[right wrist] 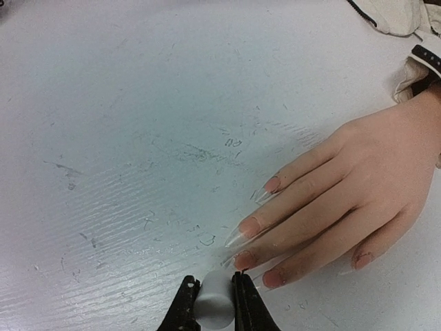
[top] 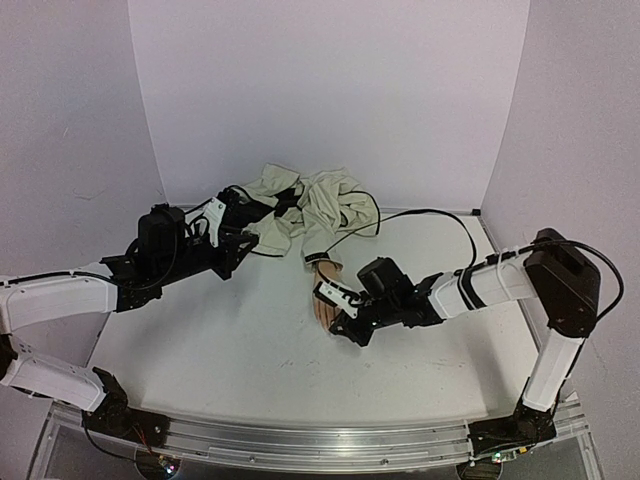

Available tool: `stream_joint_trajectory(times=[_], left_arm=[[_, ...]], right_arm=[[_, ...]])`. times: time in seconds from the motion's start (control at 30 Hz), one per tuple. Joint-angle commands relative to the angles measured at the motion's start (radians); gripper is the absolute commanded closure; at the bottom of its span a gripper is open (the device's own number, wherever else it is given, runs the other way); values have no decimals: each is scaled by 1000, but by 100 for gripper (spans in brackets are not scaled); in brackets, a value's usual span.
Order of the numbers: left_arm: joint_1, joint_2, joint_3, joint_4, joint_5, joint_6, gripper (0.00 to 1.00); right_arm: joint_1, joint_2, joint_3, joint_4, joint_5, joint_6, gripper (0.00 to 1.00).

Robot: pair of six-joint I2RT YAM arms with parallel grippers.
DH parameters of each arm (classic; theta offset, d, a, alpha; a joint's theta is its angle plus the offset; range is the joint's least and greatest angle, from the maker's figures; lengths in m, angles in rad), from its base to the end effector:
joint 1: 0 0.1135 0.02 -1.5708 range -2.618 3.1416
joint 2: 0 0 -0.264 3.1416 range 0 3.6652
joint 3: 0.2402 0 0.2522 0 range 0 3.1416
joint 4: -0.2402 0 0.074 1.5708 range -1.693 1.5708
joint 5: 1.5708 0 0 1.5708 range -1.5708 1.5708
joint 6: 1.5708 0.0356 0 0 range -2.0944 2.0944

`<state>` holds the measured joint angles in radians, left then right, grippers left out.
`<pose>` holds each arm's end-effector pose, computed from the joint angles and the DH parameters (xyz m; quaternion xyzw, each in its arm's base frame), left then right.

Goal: Paint the nails

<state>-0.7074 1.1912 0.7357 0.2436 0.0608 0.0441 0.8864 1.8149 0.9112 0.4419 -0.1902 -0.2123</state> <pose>0.2081 -0.1808 0.2818 0.3031 0.7163 -0.2269 0.5861 0.2351 0.2987 0.1658 -0.4845 0.6957 0.2495 0.4680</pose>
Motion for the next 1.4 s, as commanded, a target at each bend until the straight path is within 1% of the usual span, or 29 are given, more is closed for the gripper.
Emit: stream_joint_trajectory(times=[0.0, 0.13, 0.47, 1.37], left_arm=[[5, -35, 12, 40, 13, -7, 100], [4, -31, 17, 40, 16, -7, 100], [5, -15, 29, 40, 22, -6, 100], [5, -23, 18, 39, 16, -6, 100]], right_arm=[[5, -91, -28, 34, 7, 10, 100], [5, -121, -44, 75, 21, 13, 100], [5, -33, 38, 51, 51, -2, 100], [11, 3, 31, 24, 59, -3, 100]])
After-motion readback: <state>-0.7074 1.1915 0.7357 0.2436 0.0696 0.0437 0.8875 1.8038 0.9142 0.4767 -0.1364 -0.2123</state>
